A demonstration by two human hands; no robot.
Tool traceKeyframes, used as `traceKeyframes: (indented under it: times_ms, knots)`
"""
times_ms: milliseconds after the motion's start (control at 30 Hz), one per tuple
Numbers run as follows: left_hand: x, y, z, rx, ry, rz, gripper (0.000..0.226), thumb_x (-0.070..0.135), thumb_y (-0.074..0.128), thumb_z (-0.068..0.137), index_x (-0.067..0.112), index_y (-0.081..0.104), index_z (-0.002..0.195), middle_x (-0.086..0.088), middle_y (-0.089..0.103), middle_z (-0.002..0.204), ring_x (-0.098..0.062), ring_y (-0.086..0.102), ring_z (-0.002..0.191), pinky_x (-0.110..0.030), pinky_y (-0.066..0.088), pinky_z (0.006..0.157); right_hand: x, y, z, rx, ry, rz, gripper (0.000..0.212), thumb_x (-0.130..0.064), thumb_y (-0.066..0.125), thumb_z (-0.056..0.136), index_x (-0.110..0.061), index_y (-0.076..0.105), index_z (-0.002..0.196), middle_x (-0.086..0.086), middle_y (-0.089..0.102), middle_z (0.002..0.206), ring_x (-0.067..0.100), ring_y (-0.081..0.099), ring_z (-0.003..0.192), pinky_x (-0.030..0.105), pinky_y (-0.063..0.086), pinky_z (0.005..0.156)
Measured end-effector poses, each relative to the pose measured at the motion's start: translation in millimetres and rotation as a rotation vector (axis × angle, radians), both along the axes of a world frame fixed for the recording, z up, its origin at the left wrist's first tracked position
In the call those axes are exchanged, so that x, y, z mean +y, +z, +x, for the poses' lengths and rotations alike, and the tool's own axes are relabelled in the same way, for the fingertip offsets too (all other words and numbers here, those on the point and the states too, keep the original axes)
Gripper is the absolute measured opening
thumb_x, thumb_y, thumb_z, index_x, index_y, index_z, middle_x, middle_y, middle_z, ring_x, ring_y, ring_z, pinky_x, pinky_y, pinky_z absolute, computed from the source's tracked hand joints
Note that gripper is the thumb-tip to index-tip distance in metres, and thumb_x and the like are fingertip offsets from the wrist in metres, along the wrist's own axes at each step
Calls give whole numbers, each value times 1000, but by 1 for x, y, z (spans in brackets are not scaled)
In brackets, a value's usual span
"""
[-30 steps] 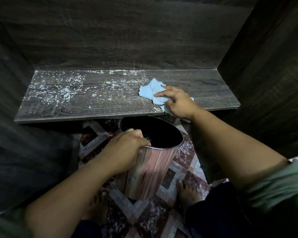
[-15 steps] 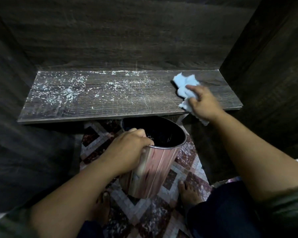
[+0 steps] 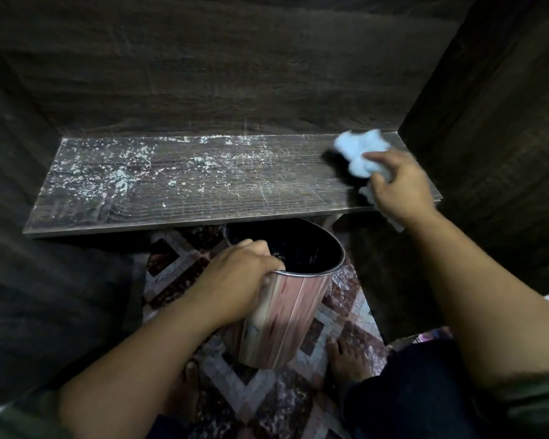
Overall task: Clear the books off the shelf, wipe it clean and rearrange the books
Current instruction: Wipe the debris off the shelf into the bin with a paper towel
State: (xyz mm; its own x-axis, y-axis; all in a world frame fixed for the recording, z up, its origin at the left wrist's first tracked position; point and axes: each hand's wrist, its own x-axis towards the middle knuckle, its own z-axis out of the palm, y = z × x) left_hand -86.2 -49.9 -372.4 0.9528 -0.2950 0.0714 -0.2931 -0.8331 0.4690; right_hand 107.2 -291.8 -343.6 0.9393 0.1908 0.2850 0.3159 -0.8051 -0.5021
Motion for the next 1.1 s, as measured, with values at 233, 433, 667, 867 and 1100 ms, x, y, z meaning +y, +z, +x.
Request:
traceKeyframes:
  times_ms: [233, 433, 667, 867, 1100]
  knots:
    - [-1, -2, 4, -9, 13, -9, 28, 10, 55, 86, 26, 69, 103, 2, 54, 89, -21, 50, 88, -39, 47, 76, -24, -37, 16, 137, -139, -208, 52, -45, 35, 92, -27, 53, 136, 26, 39, 144, 39, 34, 135, 40, 25, 112]
    - [0, -5, 4, -4, 19, 5, 26, 12, 57, 87, 26, 69, 105, 3, 54, 91, -19, 50, 91, -38, 47, 79, 42, -29, -25, 148, 304, -148, 37, -16, 60, 86, -26, 67, 120, 14, 49, 134, 32, 42, 127, 31, 28, 108]
    - [-1, -11, 5, -39, 18, 4, 27, 13, 59, 85, 26, 69, 106, 4, 55, 92, -20, 51, 89, -35, 49, 77, 23, -8, 4, -37, 1, 17, 46, -27, 48, 77, -23, 68, 118, 17, 55, 127, 35, 51, 117, 36, 36, 106]
    - [-1, -13, 7, -59, 5, -6, 27, 13, 60, 83, 26, 69, 106, 5, 54, 90, -19, 51, 87, -33, 48, 76, -33, -39, 21, 83, -346, -326, 55, -53, 39, 92, -27, 49, 139, 21, 32, 149, 42, 35, 130, 47, 26, 110]
    - [-4, -18, 10, -71, 6, 0, 27, 11, 61, 82, 25, 69, 104, 5, 53, 89, -20, 52, 86, -37, 50, 75, 40, -37, -9, 55, 169, -294, 55, -39, 40, 81, -25, 58, 132, 26, 44, 140, 43, 45, 123, 42, 37, 103]
